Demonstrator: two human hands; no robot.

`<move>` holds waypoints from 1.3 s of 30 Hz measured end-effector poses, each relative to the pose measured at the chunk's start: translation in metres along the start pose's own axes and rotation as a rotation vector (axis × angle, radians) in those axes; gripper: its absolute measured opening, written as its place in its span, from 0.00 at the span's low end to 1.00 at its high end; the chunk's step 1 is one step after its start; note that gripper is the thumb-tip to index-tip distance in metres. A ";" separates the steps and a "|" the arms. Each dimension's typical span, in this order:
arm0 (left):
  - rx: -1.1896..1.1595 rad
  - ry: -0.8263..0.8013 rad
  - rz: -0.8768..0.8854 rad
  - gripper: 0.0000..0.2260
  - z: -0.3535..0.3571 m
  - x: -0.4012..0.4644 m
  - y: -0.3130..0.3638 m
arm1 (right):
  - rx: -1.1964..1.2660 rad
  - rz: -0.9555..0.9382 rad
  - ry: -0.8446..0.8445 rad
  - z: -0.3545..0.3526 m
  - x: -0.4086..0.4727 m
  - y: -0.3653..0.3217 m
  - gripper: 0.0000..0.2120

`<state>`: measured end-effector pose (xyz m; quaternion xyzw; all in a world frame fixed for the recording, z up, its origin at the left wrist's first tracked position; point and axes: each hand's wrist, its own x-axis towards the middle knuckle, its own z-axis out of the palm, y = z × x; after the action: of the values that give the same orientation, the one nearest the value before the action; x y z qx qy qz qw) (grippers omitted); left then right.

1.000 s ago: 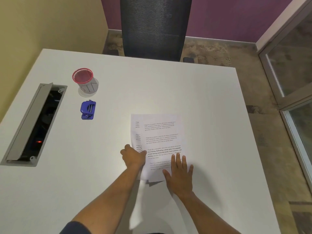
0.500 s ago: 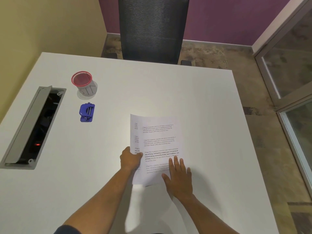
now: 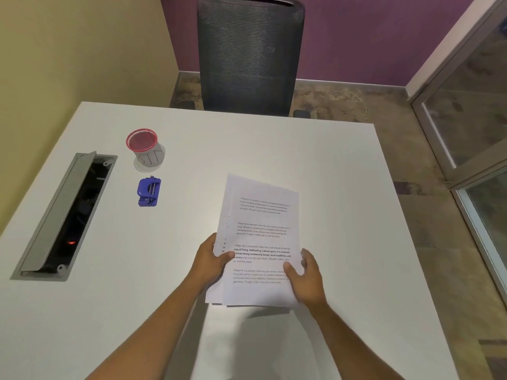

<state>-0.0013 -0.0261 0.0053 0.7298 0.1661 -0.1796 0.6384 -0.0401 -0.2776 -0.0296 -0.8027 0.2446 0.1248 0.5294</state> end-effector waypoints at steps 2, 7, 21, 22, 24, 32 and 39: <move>-0.046 -0.032 0.029 0.17 -0.005 -0.005 0.008 | 0.333 0.135 -0.091 -0.012 0.006 -0.010 0.32; -0.080 -0.138 0.088 0.18 -0.014 -0.012 0.021 | 0.701 0.171 -0.308 -0.033 0.016 -0.030 0.18; 0.099 0.080 0.266 0.15 -0.008 -0.018 0.053 | 0.448 -0.228 -0.136 -0.043 0.009 -0.101 0.13; 0.085 0.099 0.290 0.16 -0.007 -0.018 0.056 | 0.441 -0.257 -0.126 -0.044 0.008 -0.106 0.13; 0.046 0.132 0.330 0.17 -0.006 -0.019 0.062 | 0.426 -0.308 -0.111 -0.046 0.006 -0.115 0.12; 0.000 0.204 0.418 0.19 -0.005 -0.027 0.070 | 0.396 -0.367 -0.100 -0.046 -0.001 -0.120 0.19; -0.055 0.232 0.318 0.19 0.004 -0.028 0.053 | 0.415 -0.288 -0.132 -0.027 -0.013 -0.099 0.19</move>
<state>-0.0009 -0.0370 0.0644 0.7449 0.1260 0.0133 0.6551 -0.0012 -0.2670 0.0653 -0.6935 0.1131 0.0472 0.7100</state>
